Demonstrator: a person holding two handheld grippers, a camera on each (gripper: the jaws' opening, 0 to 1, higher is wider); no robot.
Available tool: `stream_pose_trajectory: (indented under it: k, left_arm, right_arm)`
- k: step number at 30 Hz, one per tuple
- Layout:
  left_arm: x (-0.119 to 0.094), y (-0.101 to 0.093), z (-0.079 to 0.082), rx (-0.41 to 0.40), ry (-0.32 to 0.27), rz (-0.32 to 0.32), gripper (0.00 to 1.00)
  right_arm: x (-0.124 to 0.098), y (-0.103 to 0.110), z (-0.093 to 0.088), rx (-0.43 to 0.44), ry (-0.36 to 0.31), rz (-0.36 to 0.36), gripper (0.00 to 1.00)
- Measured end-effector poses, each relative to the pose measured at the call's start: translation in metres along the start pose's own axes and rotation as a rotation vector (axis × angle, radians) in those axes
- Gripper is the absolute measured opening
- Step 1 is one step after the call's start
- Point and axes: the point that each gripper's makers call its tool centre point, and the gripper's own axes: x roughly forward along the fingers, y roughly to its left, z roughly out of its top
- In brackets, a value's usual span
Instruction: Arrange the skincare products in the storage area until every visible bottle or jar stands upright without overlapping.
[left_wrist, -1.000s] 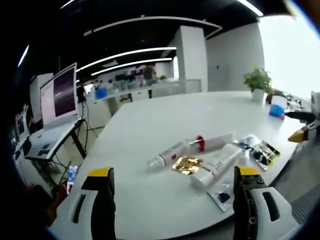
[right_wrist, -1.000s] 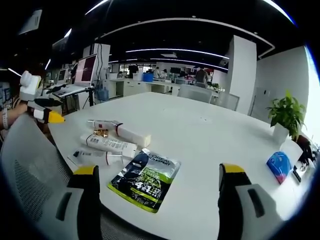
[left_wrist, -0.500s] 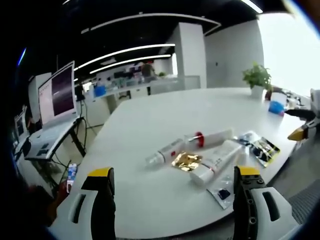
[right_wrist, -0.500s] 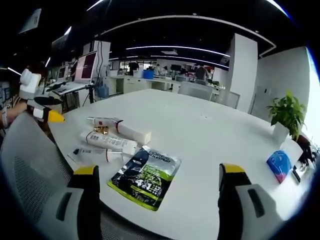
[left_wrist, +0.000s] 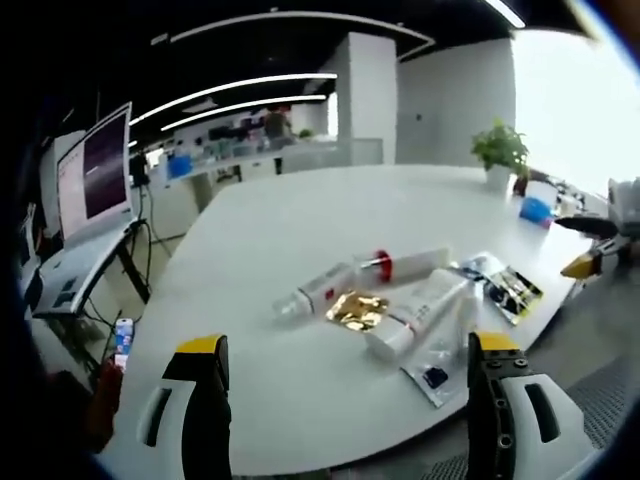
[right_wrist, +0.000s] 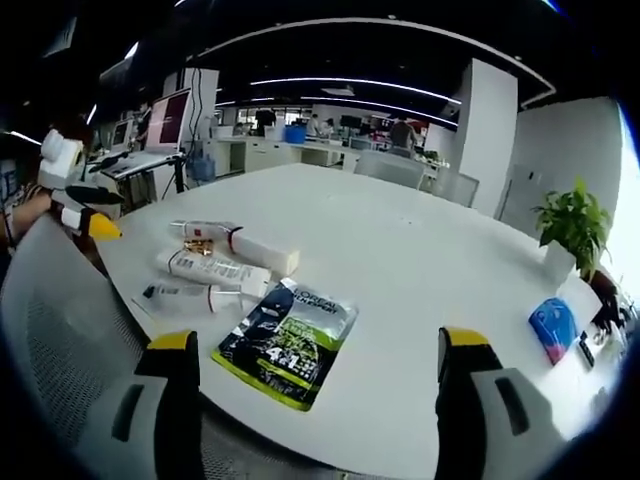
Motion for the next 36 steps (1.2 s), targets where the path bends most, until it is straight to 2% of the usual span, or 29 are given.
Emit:
stream_pose_trajectory:
  k: [3,6,9,12,16,18,20,23,27,30,33,36]
  left_arm:
    - [0.002,0.001,0.001,-0.005,0.005,-0.032,0.97]
    - [0.003,0.003,0.000,0.013,0.019,-0.052,0.97]
    - [0.004,0.003,-0.002,0.026,0.037,-0.085,0.97]
    - [0.005,0.005,-0.005,0.042,0.048,-0.097,0.97]
    - [0.005,0.010,-0.008,0.047,0.052,-0.111,0.97]
    - [0.004,0.013,-0.003,0.044,0.018,-0.113,0.97]
    - [0.004,0.016,-0.002,0.044,0.013,-0.115,0.97]
    - [0.004,0.017,-0.003,0.040,0.021,-0.132,0.97]
    - [0.006,0.017,-0.001,0.046,0.016,-0.153,0.97]
    - [0.007,0.017,-0.001,0.050,0.018,-0.173,0.97]
    - [0.009,0.015,-0.002,0.055,0.027,-0.197,0.97]
    - [0.010,0.015,-0.004,0.069,0.039,-0.215,0.94]
  right_arm:
    - [0.001,0.003,0.009,-0.068,0.026,0.007,0.99]
    - [0.005,0.009,0.023,-0.100,0.021,0.021,0.99]
    - [0.012,0.023,0.025,-0.116,0.062,0.095,0.99]
    - [0.019,0.030,0.031,-0.195,0.093,0.118,0.98]
    - [0.027,0.044,0.043,-0.226,0.109,0.175,0.88]
    - [0.031,0.056,0.044,-0.214,0.132,0.236,0.83]
    - [0.036,0.058,0.048,-0.220,0.132,0.242,0.81]
    - [0.044,0.065,0.049,-0.279,0.167,0.276,0.80]
    - [0.053,0.076,0.051,-0.342,0.228,0.344,0.71]
    - [0.062,0.080,0.059,-0.392,0.237,0.360,0.66]
    - [0.070,0.088,0.063,-0.430,0.262,0.411,0.58]
    - [0.079,0.094,0.064,-0.470,0.292,0.452,0.55]
